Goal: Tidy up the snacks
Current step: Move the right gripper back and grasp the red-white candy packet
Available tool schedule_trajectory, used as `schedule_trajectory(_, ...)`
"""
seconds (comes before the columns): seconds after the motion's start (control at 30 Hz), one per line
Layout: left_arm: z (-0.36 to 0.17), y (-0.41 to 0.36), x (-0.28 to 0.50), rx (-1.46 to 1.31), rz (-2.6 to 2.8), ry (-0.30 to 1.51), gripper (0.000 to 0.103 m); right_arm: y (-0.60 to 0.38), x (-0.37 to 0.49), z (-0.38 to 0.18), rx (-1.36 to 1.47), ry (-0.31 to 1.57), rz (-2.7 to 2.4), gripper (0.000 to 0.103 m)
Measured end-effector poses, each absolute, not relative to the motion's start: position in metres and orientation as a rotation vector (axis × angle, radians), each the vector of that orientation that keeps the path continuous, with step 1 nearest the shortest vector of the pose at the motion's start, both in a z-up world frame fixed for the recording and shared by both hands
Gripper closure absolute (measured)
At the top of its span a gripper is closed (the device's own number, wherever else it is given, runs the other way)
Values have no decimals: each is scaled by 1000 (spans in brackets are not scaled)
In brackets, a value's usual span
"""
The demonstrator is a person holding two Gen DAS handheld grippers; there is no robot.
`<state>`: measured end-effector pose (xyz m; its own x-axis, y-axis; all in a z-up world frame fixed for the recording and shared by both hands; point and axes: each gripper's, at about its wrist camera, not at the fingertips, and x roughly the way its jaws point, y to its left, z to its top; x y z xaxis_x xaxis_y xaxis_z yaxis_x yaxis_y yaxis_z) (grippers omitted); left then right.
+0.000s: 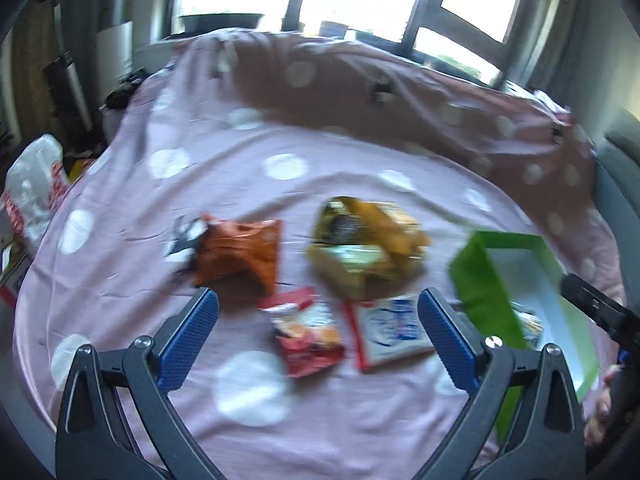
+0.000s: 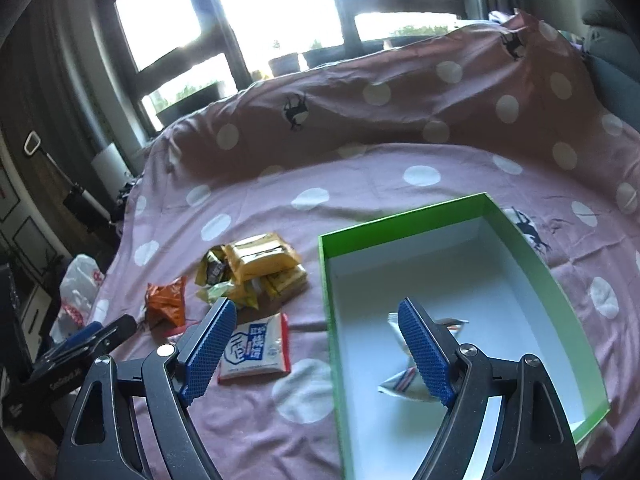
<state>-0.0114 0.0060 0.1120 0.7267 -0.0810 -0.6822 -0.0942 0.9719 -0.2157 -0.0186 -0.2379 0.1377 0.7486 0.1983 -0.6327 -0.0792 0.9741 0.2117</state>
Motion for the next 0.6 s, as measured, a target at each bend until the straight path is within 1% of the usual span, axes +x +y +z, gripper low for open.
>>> schedule_trajectory(0.17,76,51,3,-354,53,841,4,-188,-1,126,178,811,270,19)
schedule_trajectory(0.3,62,56,8,-360,56,888,4,-159,19,110,241,909,367,20)
schedule_trajectory(0.43,52,46,12,-385,4,930,8,-126,45,82,286,1024,463,20)
schedule_trajectory(0.47,49,43,13,-379,3,940,11,-118,52,71,287,1056,482,22)
schedule_trajectory(0.5,46,40,15,-367,4,953,12,-113,55,65,286,1073,490,28)
schedule_trajectory(0.53,43,38,17,-354,5,964,15,-109,59,58,281,1094,496,31)
schedule_trajectory(0.57,39,35,18,-347,1,977,19,-104,64,50,274,1117,502,37)
schedule_trajectory(0.6,36,34,20,-345,-4,988,22,-100,68,42,270,1143,506,44)
